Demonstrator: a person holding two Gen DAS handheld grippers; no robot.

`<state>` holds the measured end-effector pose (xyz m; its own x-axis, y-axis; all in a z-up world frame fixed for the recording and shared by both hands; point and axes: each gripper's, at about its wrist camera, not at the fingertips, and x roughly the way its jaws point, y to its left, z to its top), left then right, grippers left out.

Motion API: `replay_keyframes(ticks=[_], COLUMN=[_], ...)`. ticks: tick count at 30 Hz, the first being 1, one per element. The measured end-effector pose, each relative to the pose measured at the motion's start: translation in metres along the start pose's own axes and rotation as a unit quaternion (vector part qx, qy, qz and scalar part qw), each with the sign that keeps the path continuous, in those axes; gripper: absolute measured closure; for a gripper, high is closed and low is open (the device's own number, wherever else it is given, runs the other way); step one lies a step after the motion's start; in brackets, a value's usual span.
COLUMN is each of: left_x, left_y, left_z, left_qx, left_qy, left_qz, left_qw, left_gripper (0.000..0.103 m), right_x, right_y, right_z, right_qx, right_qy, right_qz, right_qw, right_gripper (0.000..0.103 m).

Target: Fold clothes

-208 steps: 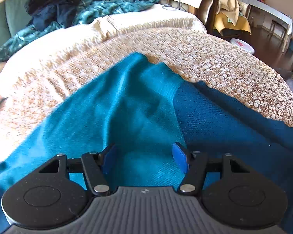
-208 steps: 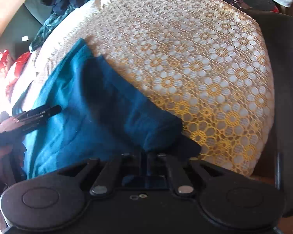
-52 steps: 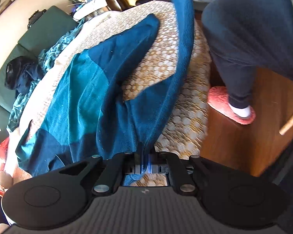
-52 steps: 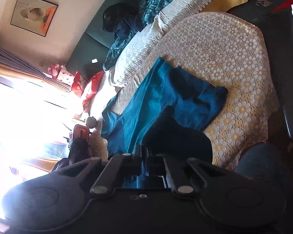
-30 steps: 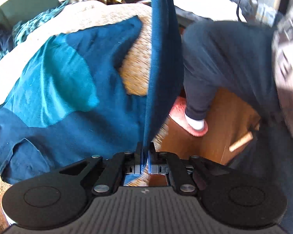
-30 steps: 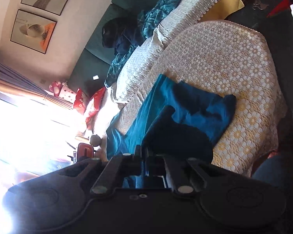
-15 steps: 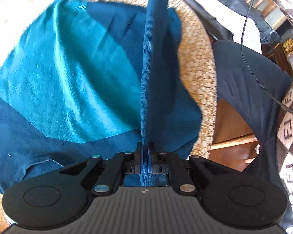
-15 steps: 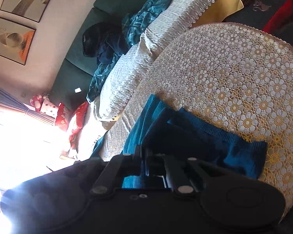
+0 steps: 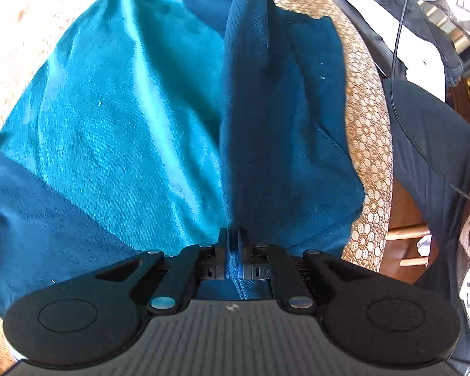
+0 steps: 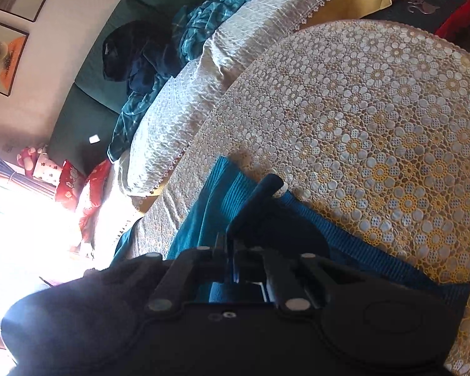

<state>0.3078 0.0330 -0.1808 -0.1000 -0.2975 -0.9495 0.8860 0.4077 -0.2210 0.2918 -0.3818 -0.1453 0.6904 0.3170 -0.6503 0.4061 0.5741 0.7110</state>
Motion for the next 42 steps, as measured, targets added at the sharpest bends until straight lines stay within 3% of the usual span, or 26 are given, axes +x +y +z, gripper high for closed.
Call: replay_keyframes(ticks=[2, 9, 14, 18, 20, 22, 24, 27, 29, 31, 34, 38, 42], left_x=[0.013, 0.016, 0.008, -0.008, -0.016, -0.017, -0.006, 0.018, 0.037, 0.050, 0.066, 0.070, 0.071], left_y=[0.001, -0.003, -0.028, -0.056, -0.080, -0.119, -0.162, -0.201, -0.213, -0.215, -0.215, -0.210, -0.205], left_z=[-0.002, -0.011, -0.013, -0.009, -0.004, 0.007, 0.024, 0.048, 0.064, 0.076, 0.089, 0.096, 0.094], left_qx=[0.003, -0.014, 0.016, 0.047, 0.086, 0.142, 0.209, 0.269, 0.282, 0.276, 0.274, 0.245, 0.236], left_qy=[0.018, 0.002, -0.009, -0.047, -0.071, -0.099, -0.116, -0.131, -0.131, -0.121, -0.104, -0.101, -0.096], left_qz=[0.007, 0.020, 0.076, 0.107, 0.125, 0.142, 0.157, 0.183, 0.180, 0.162, 0.163, 0.142, 0.122], left_qw=[0.9998, 0.9997, 0.9970, 0.9920, 0.9859, 0.9747, 0.9582, 0.9363, 0.9330, 0.9396, 0.9423, 0.9537, 0.9593], left_gripper=[0.099, 0.099, 0.095, 0.080, 0.073, 0.044, 0.040, 0.040, 0.040, 0.040, 0.040, 0.040, 0.040], right_x=[0.014, 0.041, 0.009, -0.027, -0.043, -0.057, -0.068, -0.077, -0.078, -0.078, -0.076, -0.068, -0.058], right_y=[0.001, 0.008, 0.003, -0.020, -0.035, -0.049, -0.064, -0.087, -0.098, -0.107, -0.114, -0.116, -0.116], right_z=[-0.002, -0.006, -0.002, 0.000, -0.004, -0.012, -0.019, -0.028, -0.030, -0.032, -0.034, -0.033, -0.037], right_qx=[-0.011, -0.041, -0.096, -0.117, -0.127, -0.139, -0.139, -0.119, -0.099, -0.083, -0.070, -0.065, -0.072], right_qy=[0.012, 0.051, 0.056, 0.069, 0.077, 0.084, 0.094, 0.110, 0.115, 0.118, 0.120, 0.121, 0.130], right_qz=[-0.009, -0.017, -0.031, -0.065, -0.091, -0.117, -0.135, -0.143, -0.144, -0.142, -0.133, -0.128, -0.134], right_qw=[1.000, 0.998, 0.993, 0.989, 0.985, 0.980, 0.976, 0.976, 0.978, 0.979, 0.981, 0.982, 0.980], right_gripper=[0.000, 0.000, 0.000, 0.000, 0.000, 0.000, 0.000, 0.000, 0.000, 0.000, 0.000, 0.000, 0.000])
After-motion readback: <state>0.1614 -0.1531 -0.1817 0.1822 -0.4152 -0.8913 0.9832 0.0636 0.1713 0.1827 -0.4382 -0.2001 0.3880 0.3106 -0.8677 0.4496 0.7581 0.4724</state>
